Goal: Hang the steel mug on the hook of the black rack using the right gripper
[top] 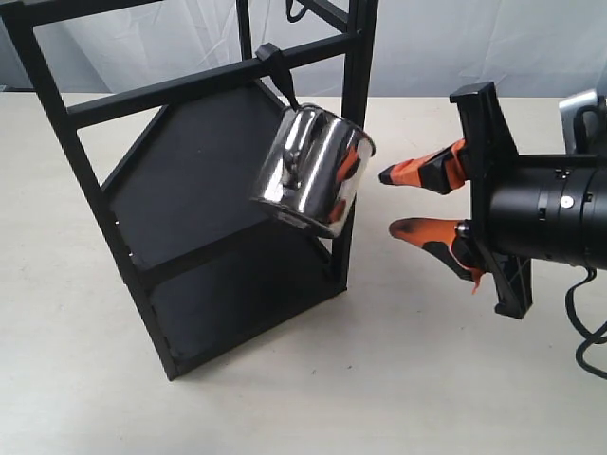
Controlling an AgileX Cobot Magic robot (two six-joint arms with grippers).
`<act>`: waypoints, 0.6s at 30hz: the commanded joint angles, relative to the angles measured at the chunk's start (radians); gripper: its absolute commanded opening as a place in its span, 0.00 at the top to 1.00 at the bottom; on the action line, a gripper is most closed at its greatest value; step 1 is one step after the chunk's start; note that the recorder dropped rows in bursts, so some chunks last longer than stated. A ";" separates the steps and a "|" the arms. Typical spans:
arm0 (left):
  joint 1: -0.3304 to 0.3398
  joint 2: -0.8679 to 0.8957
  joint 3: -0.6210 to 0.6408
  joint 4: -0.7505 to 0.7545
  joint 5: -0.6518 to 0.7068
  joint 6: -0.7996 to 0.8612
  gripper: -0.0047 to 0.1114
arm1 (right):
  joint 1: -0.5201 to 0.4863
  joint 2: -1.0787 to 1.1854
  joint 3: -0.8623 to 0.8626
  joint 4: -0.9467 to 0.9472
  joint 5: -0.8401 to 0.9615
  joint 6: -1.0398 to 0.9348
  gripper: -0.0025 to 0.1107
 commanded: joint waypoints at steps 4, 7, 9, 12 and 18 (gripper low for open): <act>-0.005 -0.005 0.000 0.000 -0.005 -0.002 0.95 | -0.005 -0.120 0.002 -0.106 -0.093 -0.006 0.54; -0.005 -0.005 0.000 0.000 -0.005 -0.002 0.95 | -0.005 -0.175 0.002 -0.153 -0.105 -0.006 0.54; -0.005 -0.005 0.000 0.000 -0.005 -0.002 0.95 | -0.005 -0.210 0.002 -0.183 -0.103 -0.006 0.54; -0.005 -0.005 0.000 0.000 -0.005 -0.002 0.95 | -0.005 -0.258 0.002 -0.245 -0.085 -0.006 0.54; -0.005 -0.005 0.000 0.000 -0.005 -0.002 0.95 | -0.005 -0.395 0.002 -0.441 -0.014 -0.032 0.54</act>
